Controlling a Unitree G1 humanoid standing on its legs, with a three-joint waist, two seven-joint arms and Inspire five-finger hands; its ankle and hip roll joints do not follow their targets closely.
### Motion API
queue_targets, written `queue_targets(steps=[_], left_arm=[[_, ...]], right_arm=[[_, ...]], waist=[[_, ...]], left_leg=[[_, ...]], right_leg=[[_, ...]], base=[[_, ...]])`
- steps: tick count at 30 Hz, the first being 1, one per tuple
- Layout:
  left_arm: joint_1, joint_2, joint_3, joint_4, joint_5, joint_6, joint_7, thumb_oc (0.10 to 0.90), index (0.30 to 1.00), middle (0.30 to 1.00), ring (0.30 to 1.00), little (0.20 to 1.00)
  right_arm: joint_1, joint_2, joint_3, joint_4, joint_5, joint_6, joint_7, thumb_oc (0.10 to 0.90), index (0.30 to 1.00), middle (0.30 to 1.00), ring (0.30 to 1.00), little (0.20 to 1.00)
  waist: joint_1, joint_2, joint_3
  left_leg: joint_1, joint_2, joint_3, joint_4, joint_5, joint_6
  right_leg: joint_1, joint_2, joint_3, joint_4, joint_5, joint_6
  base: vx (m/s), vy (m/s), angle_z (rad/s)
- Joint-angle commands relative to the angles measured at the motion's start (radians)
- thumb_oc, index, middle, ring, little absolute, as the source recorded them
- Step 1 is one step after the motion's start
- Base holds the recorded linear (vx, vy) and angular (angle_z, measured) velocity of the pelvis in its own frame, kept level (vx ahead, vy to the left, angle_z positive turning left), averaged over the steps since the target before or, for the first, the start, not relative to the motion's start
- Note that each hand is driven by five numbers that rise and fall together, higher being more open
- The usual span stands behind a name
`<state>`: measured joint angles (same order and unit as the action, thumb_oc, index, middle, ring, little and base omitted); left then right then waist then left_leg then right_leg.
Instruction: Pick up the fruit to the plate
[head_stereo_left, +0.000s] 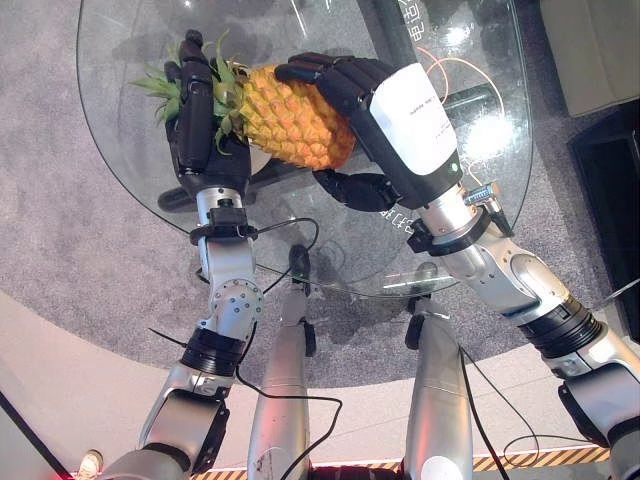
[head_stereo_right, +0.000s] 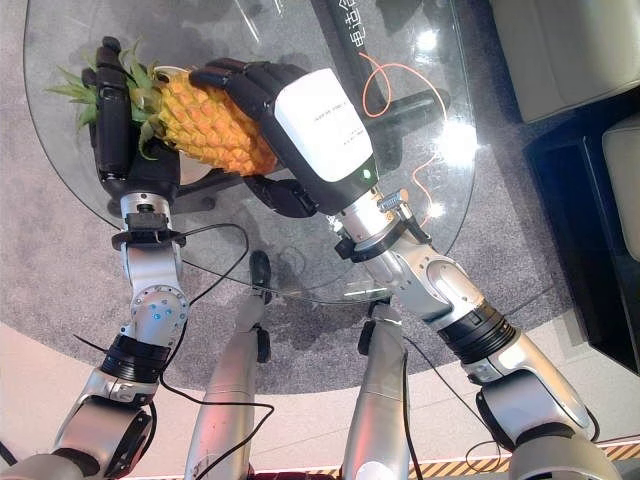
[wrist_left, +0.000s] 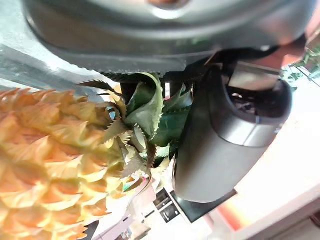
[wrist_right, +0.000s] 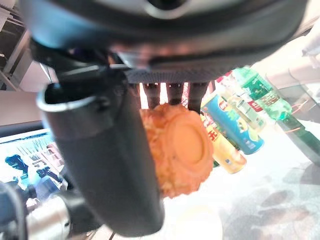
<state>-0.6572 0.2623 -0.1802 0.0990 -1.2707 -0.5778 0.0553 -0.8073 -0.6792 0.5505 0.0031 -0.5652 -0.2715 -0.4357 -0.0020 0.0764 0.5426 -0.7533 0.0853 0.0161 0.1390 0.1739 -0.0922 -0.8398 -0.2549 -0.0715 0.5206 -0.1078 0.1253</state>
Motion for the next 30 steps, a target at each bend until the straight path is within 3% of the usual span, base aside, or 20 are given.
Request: queue_targets(steps=[1, 7, 11, 22, 30], left_arm=[[-0.169, 0.020, -0.007, -0.104, 0.160, -0.083, -0.058, 0.100, 0.300, 0.300, 0.300, 0.200], [-0.167, 0.024, 0.003, -0.102, 0.196, -0.086, 0.017, 0.100, 0.300, 0.300, 0.300, 0.200], [-0.161, 0.019, 0.017, -0.102, 0.194, -0.125, 0.068, 0.100, 0.300, 0.300, 0.300, 0.200], [-0.165, -0.007, 0.059, -0.114, 0.403, -0.250, 0.372, 0.100, 0.300, 0.300, 0.300, 0.200], [-0.183, -0.011, 0.083, -0.126, 0.577, -0.281, 0.571, 0.100, 0.300, 0.300, 0.300, 0.200]], right_arm=[[-0.114, 0.035, -0.015, -0.070, -0.020, -0.054, -0.021, 0.800, 0.900, 0.900, 0.900, 0.900], [-0.113, 0.036, -0.021, -0.072, -0.013, -0.049, -0.017, 0.800, 0.900, 0.900, 0.900, 0.900], [-0.113, 0.041, -0.023, -0.073, -0.016, -0.045, -0.016, 0.800, 0.900, 0.900, 0.900, 0.900], [-0.123, 0.060, -0.021, -0.065, -0.021, -0.024, -0.017, 0.800, 0.900, 0.900, 0.900, 0.900], [-0.128, 0.066, -0.015, -0.059, -0.022, -0.016, -0.030, 0.800, 0.900, 0.900, 0.900, 0.900]], waist=[[0.015, -0.011, -0.023], [0.016, -0.009, -0.023], [0.019, -0.007, -0.023], [0.025, -0.011, -0.023], [0.027, -0.016, -0.023]], left_leg=[[0.011, -0.037, 0.009, 0.079, -0.108, 0.018], [0.011, -0.039, 0.011, 0.074, -0.105, 0.019], [0.006, -0.041, 0.009, 0.074, -0.098, 0.020], [0.010, -0.044, 0.002, 0.068, -0.101, 0.018], [0.007, -0.043, 0.000, 0.067, -0.098, 0.015]], right_leg=[[0.075, 0.008, -0.061, -0.203, 0.130, 0.012], [0.077, 0.009, -0.063, -0.207, 0.130, 0.011], [0.071, 0.008, -0.065, -0.208, 0.137, 0.010], [0.079, 0.009, -0.069, -0.210, 0.127, 0.010], [0.079, 0.011, -0.072, -0.209, 0.126, 0.010]], base=[[0.00, 0.000, 0.00], [0.00, 0.000, 0.00], [0.00, 0.000, 0.00], [0.00, 0.000, 0.00], [0.00, 0.000, 0.00]])
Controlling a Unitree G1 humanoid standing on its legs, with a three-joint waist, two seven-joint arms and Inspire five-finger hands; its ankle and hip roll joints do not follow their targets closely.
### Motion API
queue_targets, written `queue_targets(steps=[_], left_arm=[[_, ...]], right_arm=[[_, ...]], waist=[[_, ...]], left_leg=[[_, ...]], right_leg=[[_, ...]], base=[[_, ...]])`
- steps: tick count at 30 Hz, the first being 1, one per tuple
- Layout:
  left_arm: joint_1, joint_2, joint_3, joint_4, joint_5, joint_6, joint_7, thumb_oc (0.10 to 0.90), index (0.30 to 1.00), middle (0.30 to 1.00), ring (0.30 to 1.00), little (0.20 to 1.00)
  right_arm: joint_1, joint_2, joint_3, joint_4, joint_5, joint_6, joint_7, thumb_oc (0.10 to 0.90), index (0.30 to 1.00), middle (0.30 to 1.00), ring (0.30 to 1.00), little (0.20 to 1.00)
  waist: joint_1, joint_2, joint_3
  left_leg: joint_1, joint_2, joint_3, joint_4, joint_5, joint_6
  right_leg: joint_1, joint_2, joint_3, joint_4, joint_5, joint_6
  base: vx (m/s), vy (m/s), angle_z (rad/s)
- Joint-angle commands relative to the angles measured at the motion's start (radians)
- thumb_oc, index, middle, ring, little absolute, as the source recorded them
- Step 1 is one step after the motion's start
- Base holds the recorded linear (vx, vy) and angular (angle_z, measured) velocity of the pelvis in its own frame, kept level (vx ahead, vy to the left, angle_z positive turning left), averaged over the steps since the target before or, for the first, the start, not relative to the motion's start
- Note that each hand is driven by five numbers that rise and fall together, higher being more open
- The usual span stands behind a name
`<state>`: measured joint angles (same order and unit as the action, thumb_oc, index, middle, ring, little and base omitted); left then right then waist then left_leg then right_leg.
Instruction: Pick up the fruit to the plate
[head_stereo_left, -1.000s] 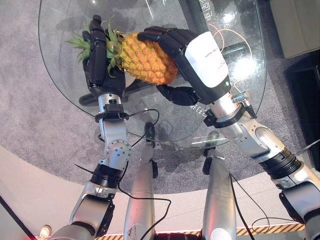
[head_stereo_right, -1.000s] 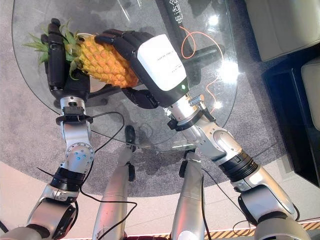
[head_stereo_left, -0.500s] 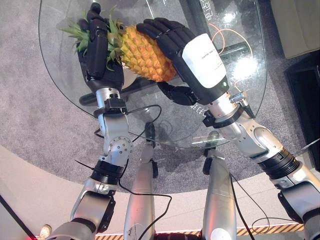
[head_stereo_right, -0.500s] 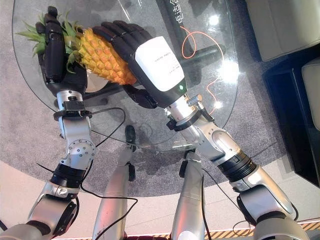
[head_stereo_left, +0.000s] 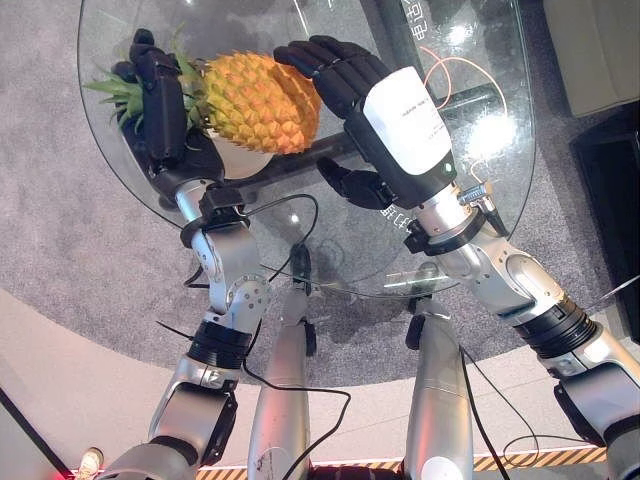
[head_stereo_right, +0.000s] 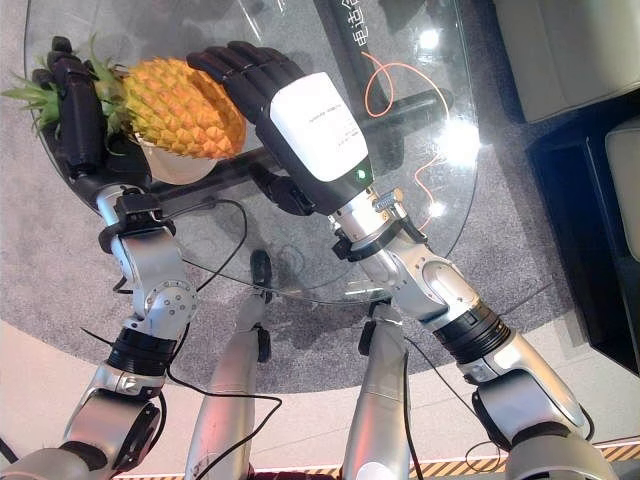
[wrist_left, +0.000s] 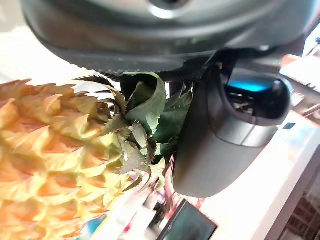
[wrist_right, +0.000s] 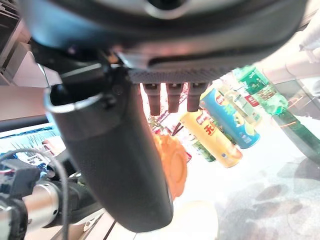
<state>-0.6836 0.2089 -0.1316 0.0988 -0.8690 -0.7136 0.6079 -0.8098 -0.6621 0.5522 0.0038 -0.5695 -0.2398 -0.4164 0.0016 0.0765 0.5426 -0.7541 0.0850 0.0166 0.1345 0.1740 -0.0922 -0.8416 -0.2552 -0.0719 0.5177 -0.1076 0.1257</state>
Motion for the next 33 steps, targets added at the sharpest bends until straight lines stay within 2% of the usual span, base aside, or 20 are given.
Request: queue_targets(steps=[1, 8, 12, 17, 22, 33], left_arm=[[-0.156, 0.042, 0.037, -0.127, 0.194, -0.146, 0.034, 0.100, 0.300, 0.300, 0.300, 0.200], [-0.169, 0.044, 0.049, -0.134, 0.288, -0.147, 0.130, 0.100, 0.300, 0.300, 0.300, 0.200], [-0.166, 0.046, 0.056, -0.126, 0.405, -0.135, 0.222, 0.100, 0.300, 0.300, 0.300, 0.200], [-0.183, 0.064, 0.067, -0.098, 0.559, -0.113, 0.339, 0.100, 0.300, 0.300, 0.300, 0.200], [-0.201, 0.108, 0.087, -0.016, 0.692, -0.081, 0.449, 0.100, 0.300, 0.300, 0.300, 0.200], [-0.240, 0.210, 0.124, 0.225, 0.756, -0.075, 0.572, 0.100, 0.300, 0.300, 0.300, 0.200]], right_arm=[[-0.124, 0.051, -0.018, -0.060, -0.019, -0.047, -0.049, 0.800, 0.900, 0.900, 0.900, 0.900], [-0.128, 0.055, -0.020, -0.059, -0.015, -0.029, -0.054, 0.800, 0.900, 0.900, 0.900, 0.900], [-0.111, 0.064, -0.029, -0.046, 0.008, 0.006, -0.084, 0.800, 0.900, 0.900, 0.900, 0.900], [-0.092, 0.063, -0.056, -0.001, 0.036, 0.042, -0.172, 0.800, 0.900, 0.900, 0.900, 0.900], [-0.030, 0.054, -0.127, 0.066, 0.060, 0.070, -0.307, 0.800, 0.900, 0.900, 0.900, 0.900], [0.068, 0.002, -0.241, 0.203, 0.144, 0.127, -0.481, 0.800, 0.900, 0.900, 0.900, 0.900]], waist=[[0.024, -0.018, -0.023], [0.025, -0.019, -0.023], [0.025, -0.020, -0.023], [0.019, -0.019, -0.023], [0.000, -0.019, -0.023], [-0.038, -0.022, -0.023]], left_leg=[[0.008, -0.043, -0.001, 0.072, -0.098, 0.015], [0.000, -0.042, -0.003, 0.069, -0.089, 0.015], [0.007, -0.043, -0.005, 0.074, -0.100, 0.014], [0.000, -0.041, -0.003, 0.070, -0.092, 0.013], [0.006, -0.036, 0.004, 0.073, -0.103, 0.014], [0.014, -0.023, 0.024, 0.079, -0.112, 0.014]], right_leg=[[0.082, 0.011, -0.072, -0.205, 0.125, 0.010], [0.074, 0.012, -0.072, -0.209, 0.134, 0.009], [0.080, 0.013, -0.069, -0.202, 0.123, 0.009], [0.068, 0.015, -0.063, -0.203, 0.129, 0.007], [0.065, 0.020, -0.050, -0.195, 0.119, 0.006], [0.054, 0.029, -0.027, -0.180, 0.110, 0.004]], base=[[0.00, 0.000, 0.00], [0.00, 0.000, 0.00], [0.00, 0.000, 0.00], [0.00, 0.007, 0.00], [0.02, 0.049, 0.00], [0.01, 0.050, -0.04]])
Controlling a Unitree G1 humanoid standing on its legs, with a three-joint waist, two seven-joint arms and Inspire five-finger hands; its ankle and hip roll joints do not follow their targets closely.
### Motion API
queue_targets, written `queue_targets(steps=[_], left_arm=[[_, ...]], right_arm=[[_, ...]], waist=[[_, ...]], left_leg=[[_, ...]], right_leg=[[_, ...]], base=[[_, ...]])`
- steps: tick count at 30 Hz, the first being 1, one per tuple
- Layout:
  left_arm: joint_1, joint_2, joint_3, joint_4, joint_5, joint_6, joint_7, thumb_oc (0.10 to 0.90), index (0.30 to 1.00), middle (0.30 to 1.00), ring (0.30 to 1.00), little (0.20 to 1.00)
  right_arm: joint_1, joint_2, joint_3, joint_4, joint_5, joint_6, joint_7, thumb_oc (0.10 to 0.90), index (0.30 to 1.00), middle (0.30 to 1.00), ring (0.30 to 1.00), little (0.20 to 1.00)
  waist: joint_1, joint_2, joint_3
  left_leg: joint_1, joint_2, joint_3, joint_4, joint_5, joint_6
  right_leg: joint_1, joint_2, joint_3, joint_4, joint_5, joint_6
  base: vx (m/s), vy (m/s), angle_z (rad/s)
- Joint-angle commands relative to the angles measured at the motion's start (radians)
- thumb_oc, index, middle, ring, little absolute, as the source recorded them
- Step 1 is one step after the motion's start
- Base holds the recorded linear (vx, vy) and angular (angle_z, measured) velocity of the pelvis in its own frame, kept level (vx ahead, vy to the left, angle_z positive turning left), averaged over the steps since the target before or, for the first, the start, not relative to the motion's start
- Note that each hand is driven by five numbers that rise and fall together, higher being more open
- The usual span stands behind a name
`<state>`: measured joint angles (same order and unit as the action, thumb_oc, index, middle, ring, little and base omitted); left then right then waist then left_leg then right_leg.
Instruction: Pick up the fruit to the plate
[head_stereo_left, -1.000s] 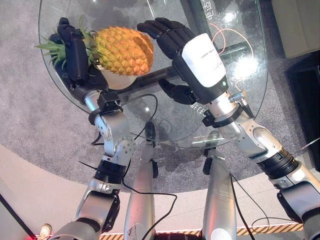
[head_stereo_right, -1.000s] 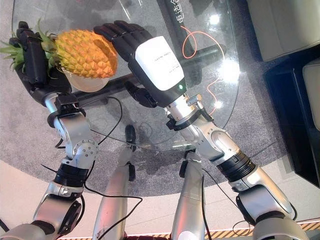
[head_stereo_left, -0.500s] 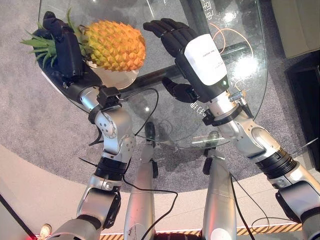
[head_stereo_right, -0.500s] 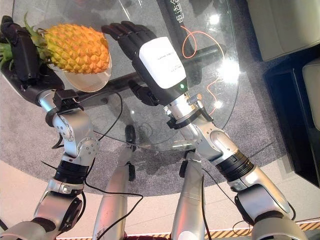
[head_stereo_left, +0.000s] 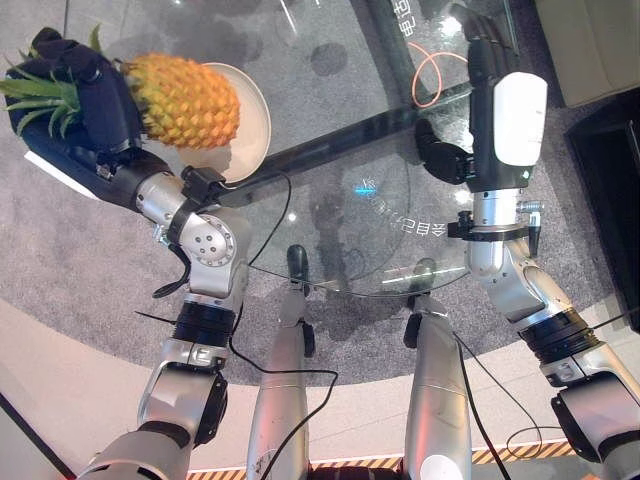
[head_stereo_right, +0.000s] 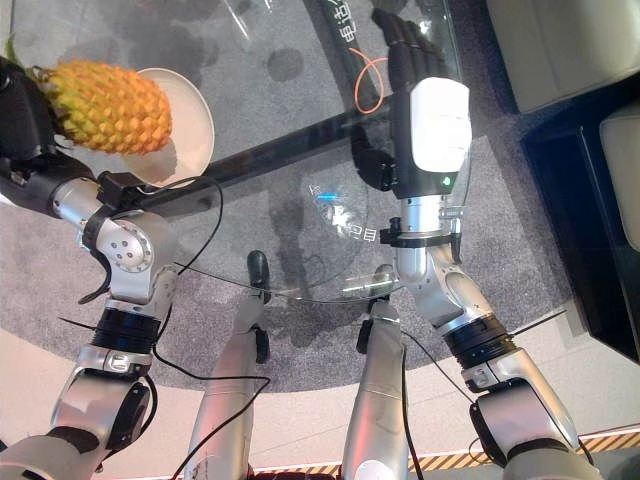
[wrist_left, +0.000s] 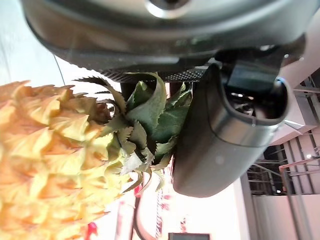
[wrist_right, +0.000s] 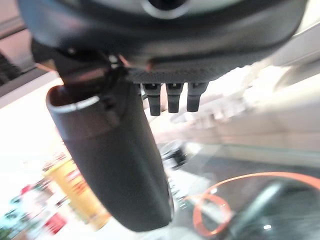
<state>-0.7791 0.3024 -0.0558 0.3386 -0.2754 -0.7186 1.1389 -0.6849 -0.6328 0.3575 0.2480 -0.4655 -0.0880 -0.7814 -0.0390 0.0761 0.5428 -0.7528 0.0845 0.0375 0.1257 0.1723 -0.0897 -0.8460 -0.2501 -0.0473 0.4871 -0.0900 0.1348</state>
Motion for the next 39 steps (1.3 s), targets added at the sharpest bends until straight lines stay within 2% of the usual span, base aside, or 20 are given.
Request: queue_targets(steps=[1, 5, 6, 9, 13, 18, 25, 35, 39], left_arm=[[-0.155, 0.132, 0.047, 0.006, 0.167, -0.066, 0.051, 0.100, 0.300, 0.300, 0.300, 0.200], [-0.208, 0.210, 0.037, 0.101, 0.173, -0.043, 0.080, 0.100, 0.300, 0.300, 0.300, 0.200], [-0.230, 0.235, 0.024, 0.148, 0.162, -0.035, 0.096, 0.100, 0.300, 0.300, 0.300, 0.200], [-0.267, 0.276, 0.002, 0.236, 0.143, -0.044, 0.109, 0.100, 0.300, 0.300, 0.300, 0.200], [-0.319, 0.304, -0.036, 0.309, 0.146, -0.030, 0.131, 0.100, 0.300, 0.300, 0.300, 0.200], [-0.387, 0.345, -0.092, 0.403, 0.107, -0.010, 0.130, 0.100, 0.300, 0.300, 0.300, 0.200], [-0.443, 0.357, -0.132, 0.499, 0.089, 0.016, 0.131, 0.100, 0.300, 0.300, 0.300, 0.200], [-0.469, 0.368, -0.147, 0.597, 0.070, 0.058, 0.120, 0.100, 0.300, 0.300, 0.300, 0.200], [-0.467, 0.380, -0.139, 0.630, 0.061, 0.052, 0.111, 0.100, 0.300, 0.300, 0.300, 0.200]], right_arm=[[-0.053, -0.036, -0.051, -0.025, 0.057, -0.021, -0.127, 0.800, 0.900, 0.900, 0.900, 0.900], [-0.032, -0.057, -0.070, 0.063, 0.141, -0.001, -0.171, 0.800, 0.900, 0.900, 0.900, 0.900], [-0.024, -0.059, -0.069, 0.108, 0.216, -0.002, -0.198, 0.800, 0.900, 0.900, 0.900, 0.900], [-0.007, -0.045, -0.080, 0.220, 0.353, -0.042, -0.239, 0.800, 0.900, 0.900, 0.900, 0.900], [0.006, -0.016, -0.083, 0.341, 0.468, -0.064, -0.273, 0.800, 0.900, 0.900, 0.900, 0.900], [0.039, 0.014, -0.104, 0.546, 0.605, -0.122, -0.249, 0.800, 0.900, 0.900, 0.900, 0.900], [0.030, 0.043, -0.140, 0.795, 0.715, -0.161, -0.157, 0.800, 0.900, 0.900, 0.900, 0.900], [0.010, 0.059, -0.144, 0.922, 0.754, -0.116, -0.096, 0.800, 0.900, 0.900, 0.900, 0.900], [0.016, 0.066, -0.147, 0.948, 0.754, -0.124, -0.087, 0.800, 0.900, 0.900, 0.900, 0.900]], waist=[[-0.001, -0.023, -0.023], [-0.014, -0.027, -0.023], [-0.020, -0.029, -0.023], [-0.029, -0.032, -0.023], [-0.037, -0.032, -0.023], [-0.048, -0.038, -0.023], [-0.049, -0.040, -0.023], [-0.055, -0.044, -0.023], [-0.055, -0.047, -0.023]], left_leg=[[0.012, -0.021, 0.004, 0.090, -0.111, 0.010], [0.003, -0.012, 0.011, 0.091, -0.105, 0.007], [0.012, -0.007, 0.016, 0.093, -0.113, 0.003], [0.012, 0.000, 0.020, 0.092, -0.116, 0.000], [-0.001, 0.006, 0.026, 0.096, -0.111, 0.002], [0.001, 0.015, 0.032, 0.112, -0.126, -0.002], [-0.008, 0.022, 0.032, 0.132, -0.130, -0.001], [-0.024, 0.024, 0.036, 0.154, -0.131, 0.003], [-0.025, 0.025, 0.034, 0.158, -0.134, 0.005]], right_leg=[[0.056, 0.025, -0.050, -0.148, 0.092, -0.006], [0.044, 0.031, -0.044, -0.145, 0.096, -0.009], [0.050, 0.034, -0.042, -0.141, 0.085, -0.010], [0.047, 0.040, -0.037, -0.137, 0.080, -0.014], [0.032, 0.050, -0.030, -0.133, 0.084, -0.022], [0.035, 0.056, -0.025, -0.121, 0.069, -0.030], [0.032, 0.062, -0.022, -0.114, 0.068, -0.037], [0.020, 0.066, -0.015, -0.116, 0.078, -0.044], [0.019, 0.069, -0.013, -0.113, 0.077, -0.046]], base=[[0.02, 0.037, -0.06], [-0.01, 0.040, -0.05], [0.01, 0.045, -0.08], [0.00, 0.032, -0.08], [-0.01, 0.020, -0.10], [0.00, 0.000, 0.00], [0.00, -0.007, -0.03], [0.00, 0.002, -0.01], [0.00, 0.000, 0.00]])
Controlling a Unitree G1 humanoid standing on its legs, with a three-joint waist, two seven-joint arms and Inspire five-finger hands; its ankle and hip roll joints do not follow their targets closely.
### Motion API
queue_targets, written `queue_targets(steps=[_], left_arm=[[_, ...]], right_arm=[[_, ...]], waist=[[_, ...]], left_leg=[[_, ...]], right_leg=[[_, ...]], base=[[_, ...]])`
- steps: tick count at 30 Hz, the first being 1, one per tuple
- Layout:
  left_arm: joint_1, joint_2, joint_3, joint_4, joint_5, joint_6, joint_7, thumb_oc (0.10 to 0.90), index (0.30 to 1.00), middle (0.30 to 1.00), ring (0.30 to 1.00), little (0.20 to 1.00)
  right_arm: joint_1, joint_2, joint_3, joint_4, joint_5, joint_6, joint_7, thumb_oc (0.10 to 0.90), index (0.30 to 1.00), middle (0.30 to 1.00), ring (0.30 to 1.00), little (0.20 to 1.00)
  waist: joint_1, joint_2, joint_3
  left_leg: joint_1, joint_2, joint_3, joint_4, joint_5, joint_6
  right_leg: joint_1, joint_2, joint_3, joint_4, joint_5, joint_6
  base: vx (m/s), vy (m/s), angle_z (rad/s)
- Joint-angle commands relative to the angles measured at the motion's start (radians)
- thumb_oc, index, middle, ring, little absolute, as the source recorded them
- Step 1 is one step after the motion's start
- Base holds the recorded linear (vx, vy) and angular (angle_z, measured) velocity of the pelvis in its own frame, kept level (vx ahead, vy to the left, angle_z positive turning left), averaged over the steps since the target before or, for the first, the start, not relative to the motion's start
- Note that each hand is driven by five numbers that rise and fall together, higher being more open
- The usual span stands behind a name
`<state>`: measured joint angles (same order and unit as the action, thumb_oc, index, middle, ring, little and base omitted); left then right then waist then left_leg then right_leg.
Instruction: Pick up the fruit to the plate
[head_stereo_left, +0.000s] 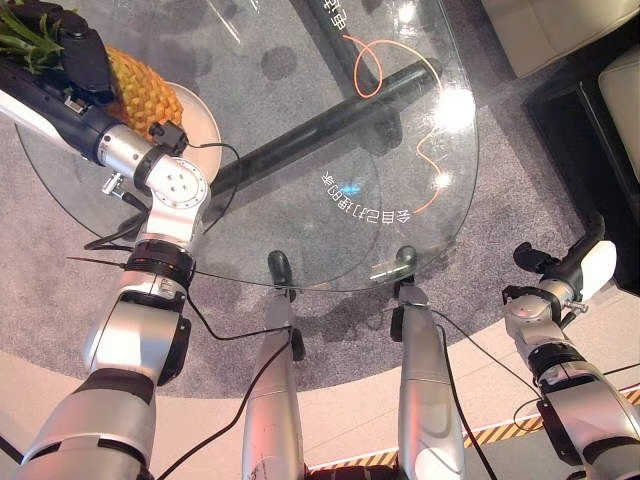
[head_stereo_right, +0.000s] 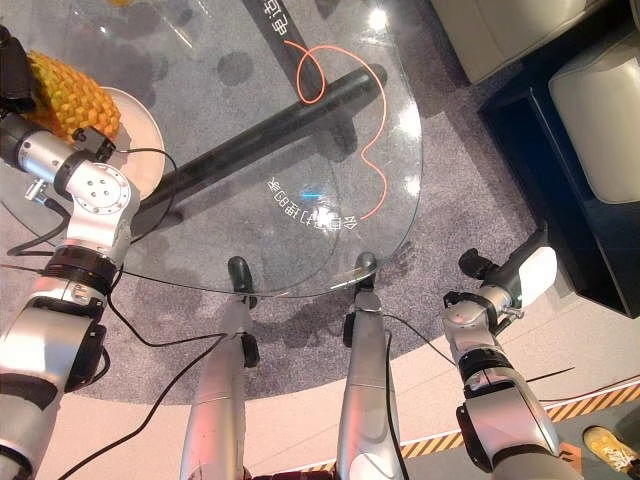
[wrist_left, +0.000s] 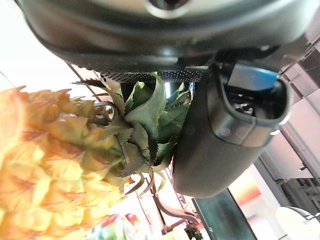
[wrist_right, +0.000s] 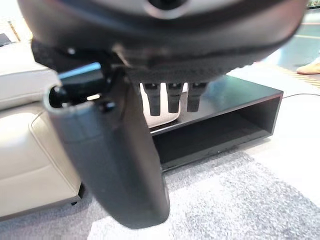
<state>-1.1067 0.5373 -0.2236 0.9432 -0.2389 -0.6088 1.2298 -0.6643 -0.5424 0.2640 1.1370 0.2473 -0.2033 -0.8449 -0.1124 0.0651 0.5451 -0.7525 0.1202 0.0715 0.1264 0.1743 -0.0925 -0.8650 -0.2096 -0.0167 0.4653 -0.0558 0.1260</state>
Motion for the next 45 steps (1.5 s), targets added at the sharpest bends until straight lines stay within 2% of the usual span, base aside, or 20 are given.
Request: queue_targets(steps=[1, 9, 18, 25, 45], left_arm=[[-0.138, 0.148, 0.029, 0.030, 0.024, -0.055, 0.022, 0.100, 0.300, 0.300, 0.300, 0.200], [-0.133, 0.155, 0.042, 0.065, 0.008, -0.037, 0.015, 0.100, 0.300, 0.300, 0.300, 0.200], [-0.127, 0.168, 0.048, 0.118, -0.022, -0.057, -0.031, 0.100, 0.300, 0.300, 0.300, 0.200], [-0.144, 0.168, 0.039, 0.121, -0.033, -0.059, -0.040, 0.100, 0.300, 0.300, 0.300, 0.200], [-0.178, 0.168, 0.011, 0.150, -0.073, -0.075, -0.100, 0.100, 0.300, 0.300, 0.300, 0.200]], right_arm=[[-0.004, -0.025, -0.053, 0.060, 0.042, -0.006, -0.022, 0.800, 0.900, 0.900, 0.900, 0.900], [-0.010, -0.012, -0.053, 0.062, 0.040, 0.000, -0.021, 0.800, 0.900, 0.900, 0.900, 0.900], [-0.015, -0.006, -0.048, 0.064, 0.041, -0.007, -0.024, 0.800, 0.900, 0.900, 0.900, 0.900], [-0.028, -0.011, -0.045, 0.068, 0.034, -0.006, -0.020, 0.800, 0.900, 0.900, 0.900, 0.900], [-0.052, -0.003, -0.029, 0.051, 0.036, -0.002, -0.038, 0.800, 0.900, 0.900, 0.900, 0.900]], waist=[[0.019, -0.037, -0.025], [0.022, -0.042, -0.025], [0.020, -0.053, -0.025], [0.019, -0.052, -0.025], [0.016, -0.074, -0.025]], left_leg=[[-0.026, -0.011, 0.000, 0.158, -0.136, 0.007], [-0.035, -0.010, -0.006, 0.161, -0.136, 0.008], [-0.035, -0.006, -0.008, 0.166, -0.148, 0.004], [-0.050, -0.008, -0.009, 0.156, -0.134, 0.005], [-0.075, -0.004, -0.013, 0.157, -0.137, 0.004]], right_leg=[[0.038, 0.029, -0.044, -0.092, 0.043, -0.037], [0.031, 0.034, -0.045, -0.086, 0.040, -0.037], [0.033, 0.039, -0.045, -0.088, 0.032, -0.037], [0.021, 0.043, -0.043, -0.102, 0.047, -0.039], [0.004, 0.052, -0.044, -0.113, 0.053, -0.036]], base=[[0.00, 0.000, 0.00], [0.00, 0.000, 0.00], [0.00, 0.000, 0.00], [0.00, 0.000, 0.00], [0.00, 0.000, 0.00]])
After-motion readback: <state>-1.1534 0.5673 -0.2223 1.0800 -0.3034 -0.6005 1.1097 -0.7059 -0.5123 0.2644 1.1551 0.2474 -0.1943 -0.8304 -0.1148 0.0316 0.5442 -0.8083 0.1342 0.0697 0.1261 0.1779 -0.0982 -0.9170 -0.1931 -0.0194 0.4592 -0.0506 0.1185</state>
